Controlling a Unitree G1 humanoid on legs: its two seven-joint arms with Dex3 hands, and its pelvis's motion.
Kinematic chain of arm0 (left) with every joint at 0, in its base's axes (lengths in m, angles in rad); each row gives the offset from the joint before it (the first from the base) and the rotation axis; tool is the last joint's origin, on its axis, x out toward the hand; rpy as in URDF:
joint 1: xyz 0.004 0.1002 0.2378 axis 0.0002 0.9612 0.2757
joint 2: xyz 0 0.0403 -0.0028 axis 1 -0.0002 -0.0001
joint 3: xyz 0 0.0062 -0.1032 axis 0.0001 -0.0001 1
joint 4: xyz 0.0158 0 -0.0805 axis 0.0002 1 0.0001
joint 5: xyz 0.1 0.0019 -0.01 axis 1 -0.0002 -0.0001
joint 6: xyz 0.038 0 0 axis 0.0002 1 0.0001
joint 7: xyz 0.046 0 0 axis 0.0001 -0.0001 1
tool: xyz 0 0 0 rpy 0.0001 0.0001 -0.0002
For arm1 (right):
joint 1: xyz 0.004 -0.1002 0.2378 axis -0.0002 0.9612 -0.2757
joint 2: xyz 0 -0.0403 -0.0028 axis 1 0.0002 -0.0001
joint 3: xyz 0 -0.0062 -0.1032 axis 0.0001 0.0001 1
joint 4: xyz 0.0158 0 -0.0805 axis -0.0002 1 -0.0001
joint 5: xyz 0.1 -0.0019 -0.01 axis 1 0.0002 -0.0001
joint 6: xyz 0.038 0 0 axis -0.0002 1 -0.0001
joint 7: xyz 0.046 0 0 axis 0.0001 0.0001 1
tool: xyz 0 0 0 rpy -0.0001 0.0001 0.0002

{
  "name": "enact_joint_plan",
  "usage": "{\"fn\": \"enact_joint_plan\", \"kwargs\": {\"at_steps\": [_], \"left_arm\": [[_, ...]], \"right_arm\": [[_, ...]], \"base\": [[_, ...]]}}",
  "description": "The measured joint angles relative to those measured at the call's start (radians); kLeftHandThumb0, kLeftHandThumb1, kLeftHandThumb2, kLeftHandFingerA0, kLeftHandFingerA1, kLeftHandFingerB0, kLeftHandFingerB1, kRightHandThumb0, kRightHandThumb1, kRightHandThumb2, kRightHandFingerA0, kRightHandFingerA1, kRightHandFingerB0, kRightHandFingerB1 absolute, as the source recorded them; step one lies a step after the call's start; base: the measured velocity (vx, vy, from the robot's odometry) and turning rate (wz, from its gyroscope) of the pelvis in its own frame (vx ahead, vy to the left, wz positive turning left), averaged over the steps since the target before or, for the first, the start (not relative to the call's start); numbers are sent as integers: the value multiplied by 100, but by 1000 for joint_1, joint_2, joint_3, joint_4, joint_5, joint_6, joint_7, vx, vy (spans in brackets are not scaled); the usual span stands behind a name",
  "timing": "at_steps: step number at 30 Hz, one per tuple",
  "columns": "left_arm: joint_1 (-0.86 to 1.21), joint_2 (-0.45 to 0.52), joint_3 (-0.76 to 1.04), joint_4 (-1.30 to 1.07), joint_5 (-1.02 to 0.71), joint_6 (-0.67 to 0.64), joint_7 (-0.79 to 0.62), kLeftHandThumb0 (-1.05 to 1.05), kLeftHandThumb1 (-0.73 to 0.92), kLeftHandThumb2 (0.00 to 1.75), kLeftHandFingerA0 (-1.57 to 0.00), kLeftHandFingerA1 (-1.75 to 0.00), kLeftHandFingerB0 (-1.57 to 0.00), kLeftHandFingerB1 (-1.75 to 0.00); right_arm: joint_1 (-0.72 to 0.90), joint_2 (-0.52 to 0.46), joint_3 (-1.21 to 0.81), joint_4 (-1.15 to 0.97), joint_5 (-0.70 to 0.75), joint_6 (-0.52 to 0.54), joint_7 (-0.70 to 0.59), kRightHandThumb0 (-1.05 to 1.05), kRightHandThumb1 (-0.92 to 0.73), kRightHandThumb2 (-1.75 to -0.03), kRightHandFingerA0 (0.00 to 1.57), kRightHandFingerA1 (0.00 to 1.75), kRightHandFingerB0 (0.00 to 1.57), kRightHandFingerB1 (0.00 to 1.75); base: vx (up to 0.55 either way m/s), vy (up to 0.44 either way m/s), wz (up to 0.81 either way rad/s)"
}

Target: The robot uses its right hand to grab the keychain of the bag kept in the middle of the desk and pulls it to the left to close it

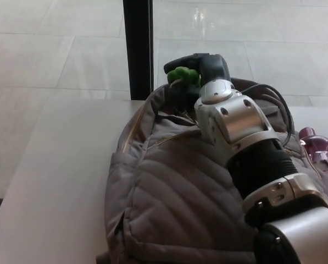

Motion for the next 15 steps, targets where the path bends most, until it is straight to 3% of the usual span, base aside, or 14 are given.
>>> {"fn": "enact_joint_plan", "kwargs": {"at_steps": [1, 2, 3, 4, 5, 7, 8, 9, 10, 11, 12, 13, 14, 15], "left_arm": [[-2, -1, -3, -2, 0, 0, 1, -89, 92, 80, -65, -64, -55, -52], [-3, -2, -5, -4, 1, 0, 3, -88, 92, 75, -64, -62, -61, -52], [-5, -3, -7, -6, 1, 0, 3, -90, 92, 77, -67, -65, -61, -53], [-8, -4, -10, -6, 1, 0, 4, -90, 92, 77, -67, -65, -61, -53], [-11, -5, -12, -7, 1, 0, 5, -87, 92, 76, -61, -60, -59, -51], [-14, -9, -16, -11, 1, 1, 7, -88, 92, 75, -62, -59, -59, -51], [-15, -11, -18, -15, 1, 1, 7, -88, 92, 75, -61, -59, -58, -51], [-16, -14, -19, -18, 2, 2, 7, -89, 92, 75, -61, -59, -57, -50], [-18, -18, -21, -22, 2, 2, 7, -88, 92, 73, -64, -60, -59, -51], [-19, -21, -23, -23, 2, 2, 7, -88, 92, 73, -64, -60, -59, -51], [-20, -22, -24, -23, 3, 2, 7, -88, 92, 74, -65, -61, -60, -51], [-22, -24, -25, -24, 3, 3, 8, -89, 92, 74, -64, -63, -59, -52], [-22, -25, -25, -25, 3, 3, 8, -89, 92, 74, -63, -62, -58, -52], [-24, -26, -26, -25, 3, 3, 9, -89, 92, 74, -63, -62, -58, -52]], "right_arm": [[0, 0, 3, 7, 2, -3, -3, -32, -70, -75, 75, 151, 50, 87], [0, 0, 6, 16, 4, -5, -7, -32, -76, -70, 84, 167, 64, 110], [1, 0, 9, 23, 5, -7, -11, -32, -70, -77, 86, 169, 69, 122], [2, 0, 15, 34, 6, -10, -15, -32, -70, -77, 86, 169, 69, 122], [4, 0, 23, 44, 7, -14, -19, -37, -74, -64, 75, 168, 62, 108], [8, 0, 38, 60, 7, -21, -24, -48, -75, -63, 77, 171, 64, 117], [11, 0, 45, 68, 7, -23, -28, -49, -72, -61, 70, 166, 36, 90], [13, 0, 50, 73, 8, -26, -29, -38, -73, -67, 74, 162, 46, 88], [19, 0, 55, 82, 10, -31, -32, -34, -69, -72, 70, 146, 45, 78], [22, 0, 60, 89, 11, -34, -34, -34, -69, -72, 70, 146, 45, 78], [24, 0, 66, 96, 12, -36, -37, -44, -76, -74, 72, 132, 62, 94], [26, 0, 73, 102, 13, -38, -38, -62, -87, -71, 70, 136, 62, 97], [27, 0, 78, 105, 13, -40, -40, -61, -88, -70, 68, 144, 28, 89], [29, 0, 86, 108, 13, -42, -42, -61, -88, -70, 68, 144, 28, 89]], "base": [[0, 0, 0], [0, 0, 0], [0, 0, 0], [0, 0, 0], [0, 0, 0], [0, 0, 0], [0, 0, 0], [0, 0, 0], [0, 0, 0], [0, 0, 0], [0, 0, 0], [0, 0, 0], [0, 0, 0], [0, 0, 0]]}}
